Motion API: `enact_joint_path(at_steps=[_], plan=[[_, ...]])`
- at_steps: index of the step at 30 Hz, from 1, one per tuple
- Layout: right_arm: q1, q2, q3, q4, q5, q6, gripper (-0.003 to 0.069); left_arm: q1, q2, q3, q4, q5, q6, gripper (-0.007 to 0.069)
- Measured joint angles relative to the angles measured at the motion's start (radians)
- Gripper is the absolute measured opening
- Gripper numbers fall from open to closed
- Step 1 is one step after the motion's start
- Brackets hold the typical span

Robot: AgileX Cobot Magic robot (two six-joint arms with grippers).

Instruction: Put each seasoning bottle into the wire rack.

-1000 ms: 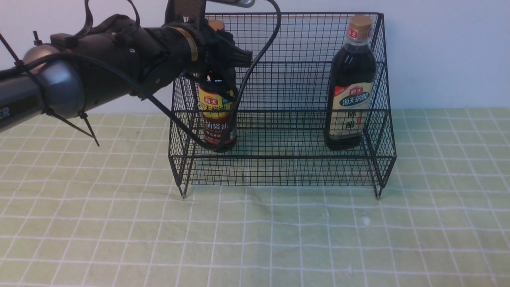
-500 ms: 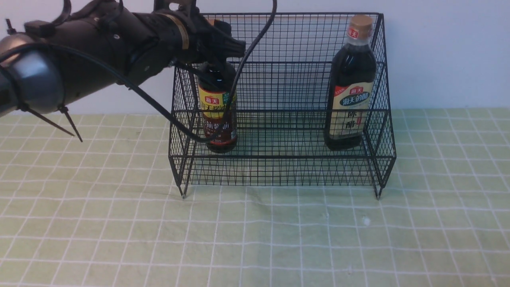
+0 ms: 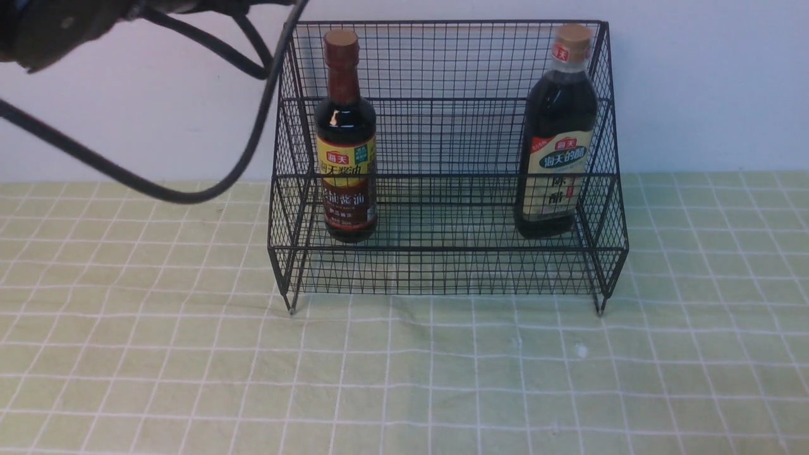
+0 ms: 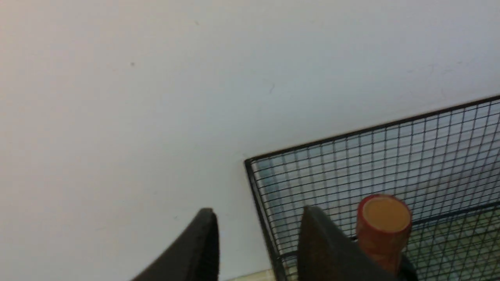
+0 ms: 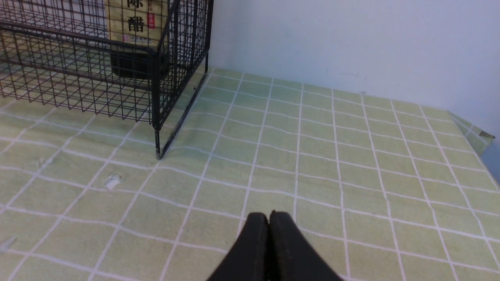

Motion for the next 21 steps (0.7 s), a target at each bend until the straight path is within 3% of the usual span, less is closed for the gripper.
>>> enact_joint_path(at_steps=[1, 2, 3, 6, 13, 21], plan=[[0.000, 0.000, 0.000, 0.000, 0.000, 0.000, -0.0013, 0.000, -0.024, 0.000, -0.005, 0.061, 0.019, 0.0114], [0.000, 0.000, 0.000, 0.000, 0.000, 0.000, -0.0013, 0.000, -0.028, 0.000, -0.006, 0.070, 0.025, 0.0103], [0.000, 0.000, 0.000, 0.000, 0.000, 0.000, -0.0013, 0.000, -0.054, -0.001, -0.017, 0.134, 0.044, 0.0046], [0.000, 0.000, 0.000, 0.000, 0.000, 0.000, -0.0013, 0.000, -0.102, -0.002, -0.069, 0.247, 0.087, 0.0004], [0.000, 0.000, 0.000, 0.000, 0.000, 0.000, -0.0013, 0.000, -0.228, -0.002, -0.254, 0.552, 0.205, -0.0006], [0.000, 0.000, 0.000, 0.000, 0.000, 0.000, -0.0013, 0.000, -0.463, 0.073, -0.354, 0.601, 0.223, -0.0006]])
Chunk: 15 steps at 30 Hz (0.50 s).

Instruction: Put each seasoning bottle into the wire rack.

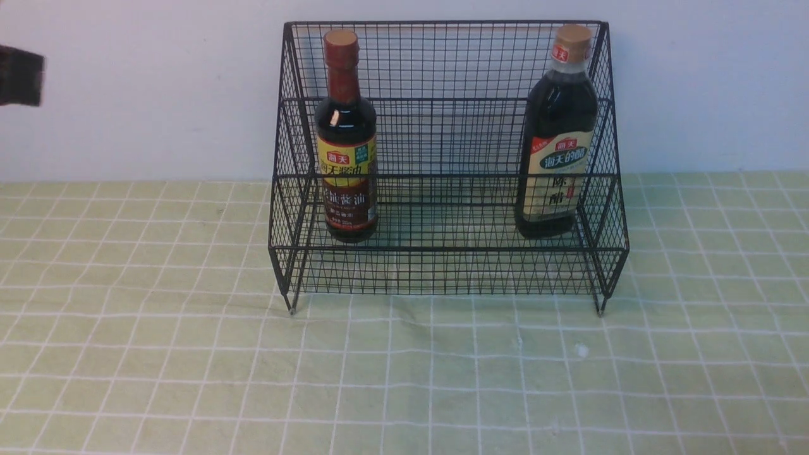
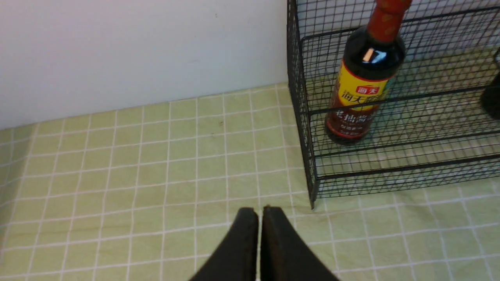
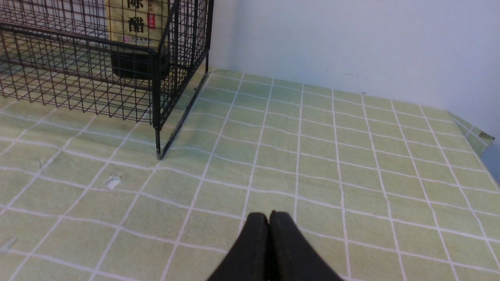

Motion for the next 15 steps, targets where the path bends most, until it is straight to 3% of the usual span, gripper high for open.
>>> enact_joint_path(at_steps=[15], plan=[[0.000, 0.000, 0.000, 0.000, 0.000, 0.000, -0.0013, 0.000, -0.273, 0.035, -0.053, 0.023, 0.000, -0.0006]])
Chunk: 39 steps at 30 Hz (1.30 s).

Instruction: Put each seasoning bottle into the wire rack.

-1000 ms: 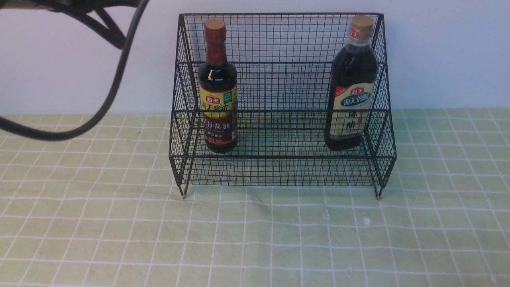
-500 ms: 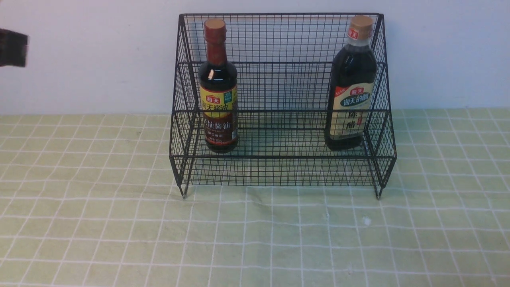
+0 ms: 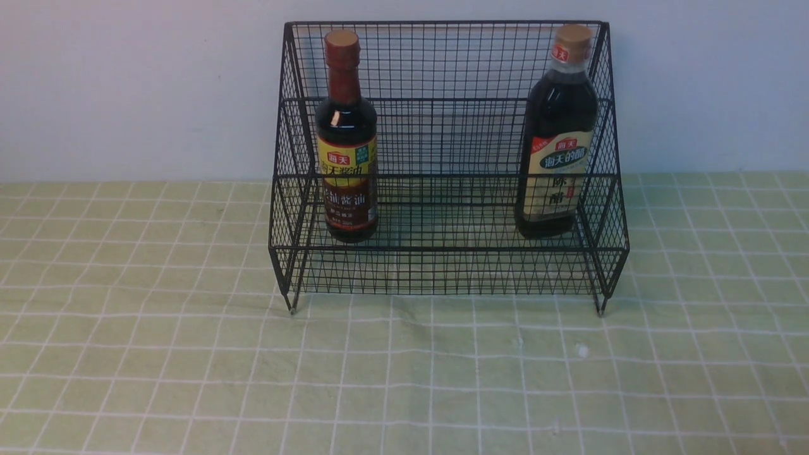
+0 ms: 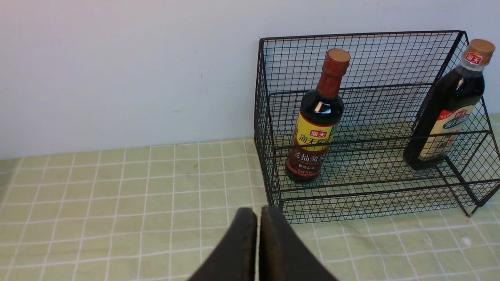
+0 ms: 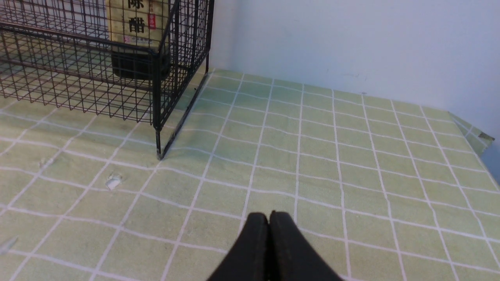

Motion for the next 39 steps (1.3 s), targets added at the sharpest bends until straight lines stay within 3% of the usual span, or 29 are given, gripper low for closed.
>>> enact_joint_path(at_steps=[10, 15, 20, 24, 32, 39], plan=[[0.000, 0.000, 0.000, 0.000, 0.000, 0.000, -0.0013, 0.000, -0.023, 0.061, -0.006, -0.047, 0.020, -0.0006], [0.000, 0.000, 0.000, 0.000, 0.000, 0.000, -0.0013, 0.000, -0.108, 0.246, -0.049, -0.271, 0.077, -0.0006], [0.000, 0.000, 0.000, 0.000, 0.000, 0.000, -0.0013, 0.016, -0.328, 0.653, -0.085, -0.632, 0.155, -0.0006], [0.000, 0.000, 0.000, 0.000, 0.000, 0.000, -0.0013, 0.104, -0.511, 0.949, -0.140, -0.791, 0.208, -0.0006], [0.000, 0.000, 0.000, 0.000, 0.001, 0.000, -0.0013, 0.296, -0.695, 1.313, -0.220, -0.808, 0.296, -0.0006], [0.000, 0.000, 0.000, 0.000, 0.002, 0.000, -0.0013, 0.322, -0.696, 1.358, -0.220, -0.806, 0.312, -0.0006]])
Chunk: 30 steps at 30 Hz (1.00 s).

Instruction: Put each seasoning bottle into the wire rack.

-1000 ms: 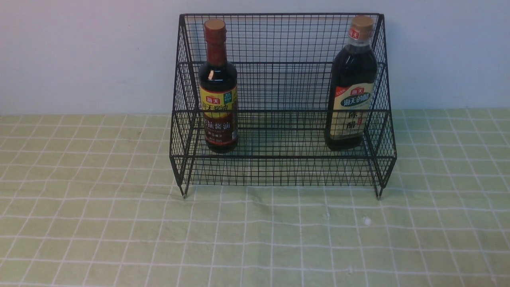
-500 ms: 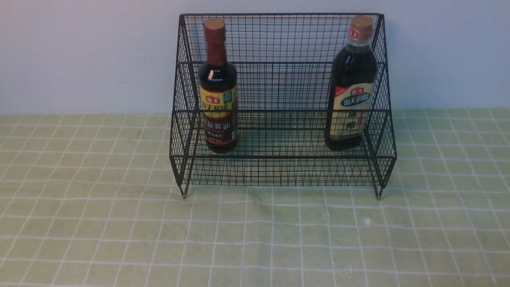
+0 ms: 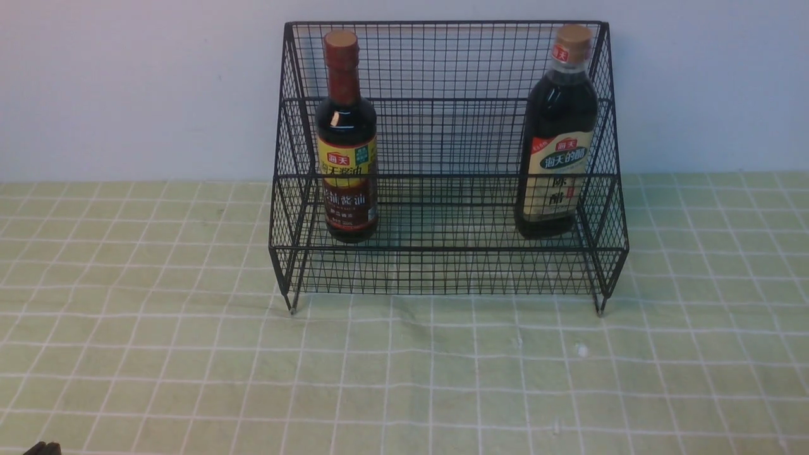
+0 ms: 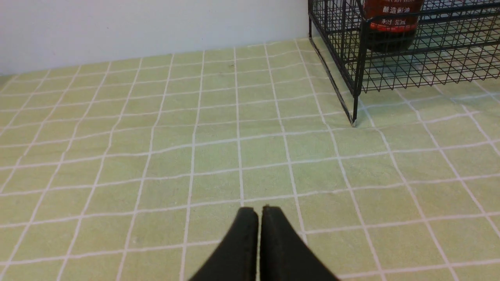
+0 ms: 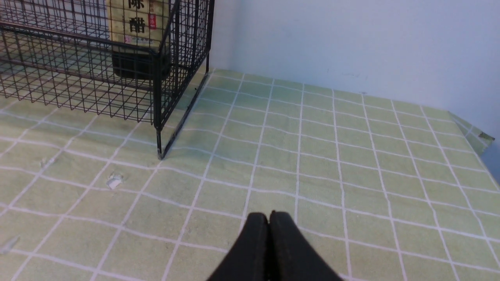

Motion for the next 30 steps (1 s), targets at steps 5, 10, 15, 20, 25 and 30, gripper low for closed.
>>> enact_joint_path(at_steps=[5, 10, 15, 20, 25, 30], plan=[[0.000, 0.000, 0.000, 0.000, 0.000, 0.000, -0.0013, 0.000, 0.000, 0.000, -0.006, 0.005, 0.026, -0.0006], [0.000, 0.000, 0.000, 0.000, 0.000, 0.000, -0.0013, 0.000, 0.000, 0.000, -0.006, 0.025, 0.029, -0.0006], [0.000, 0.000, 0.000, 0.000, 0.000, 0.000, -0.0013, 0.000, 0.000, 0.000, -0.006, 0.025, 0.030, -0.0006], [0.000, 0.000, 0.000, 0.000, 0.000, 0.000, -0.0013, 0.000, 0.000, 0.000, -0.006, 0.025, 0.030, -0.0006], [0.000, 0.000, 0.000, 0.000, 0.000, 0.000, -0.0013, 0.000, 0.000, 0.000, -0.006, 0.025, 0.030, -0.0006], [0.000, 0.000, 0.000, 0.000, 0.000, 0.000, -0.0013, 0.000, 0.000, 0.000, -0.006, 0.025, 0.030, -0.0006]])
